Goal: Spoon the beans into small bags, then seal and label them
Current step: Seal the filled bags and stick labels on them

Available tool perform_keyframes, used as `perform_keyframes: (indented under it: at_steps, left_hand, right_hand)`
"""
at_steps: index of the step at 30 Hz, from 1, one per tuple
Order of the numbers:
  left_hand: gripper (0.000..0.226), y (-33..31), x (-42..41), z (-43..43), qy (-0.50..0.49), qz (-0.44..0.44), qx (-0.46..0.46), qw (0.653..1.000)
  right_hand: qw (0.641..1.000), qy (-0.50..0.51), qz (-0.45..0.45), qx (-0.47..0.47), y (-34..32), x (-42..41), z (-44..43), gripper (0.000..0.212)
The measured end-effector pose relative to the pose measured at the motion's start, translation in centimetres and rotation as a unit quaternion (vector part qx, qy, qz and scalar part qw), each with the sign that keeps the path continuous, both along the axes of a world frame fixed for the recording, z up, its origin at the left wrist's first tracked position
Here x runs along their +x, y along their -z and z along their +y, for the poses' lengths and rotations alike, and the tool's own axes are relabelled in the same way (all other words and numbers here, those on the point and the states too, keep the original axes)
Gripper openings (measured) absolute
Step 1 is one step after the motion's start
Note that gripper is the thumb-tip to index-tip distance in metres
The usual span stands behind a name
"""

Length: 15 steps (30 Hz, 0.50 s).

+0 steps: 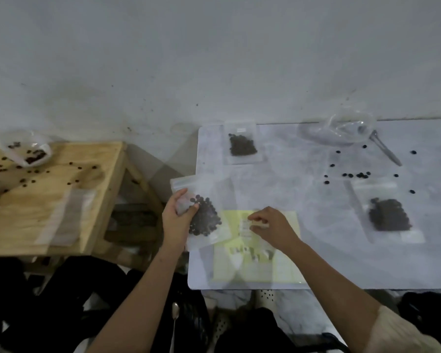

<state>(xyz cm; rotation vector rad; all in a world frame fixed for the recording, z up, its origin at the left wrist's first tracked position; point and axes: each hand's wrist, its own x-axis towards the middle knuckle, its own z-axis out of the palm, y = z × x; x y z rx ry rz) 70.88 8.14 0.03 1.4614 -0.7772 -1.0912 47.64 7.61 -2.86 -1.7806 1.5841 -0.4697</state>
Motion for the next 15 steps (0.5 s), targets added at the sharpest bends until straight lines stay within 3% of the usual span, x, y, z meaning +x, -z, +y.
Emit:
perform_keyframes:
  at_steps: [10, 15]
  left_hand:
    - [0.039, 1.8, 2.0, 0.3, -0.007, 0.012, 0.010, 1.000]
    - [0.040, 2.1, 2.1, -0.1, 0.001, 0.003, 0.003, 1.000]
  right_hand:
    - [0.999, -0.033, 0.041, -0.012, 0.1, 2.3, -1.7, 0.019]
    - [0.999, -0.034, 0.012, 0.004, 0.1, 2.5, -2.4, 0.014]
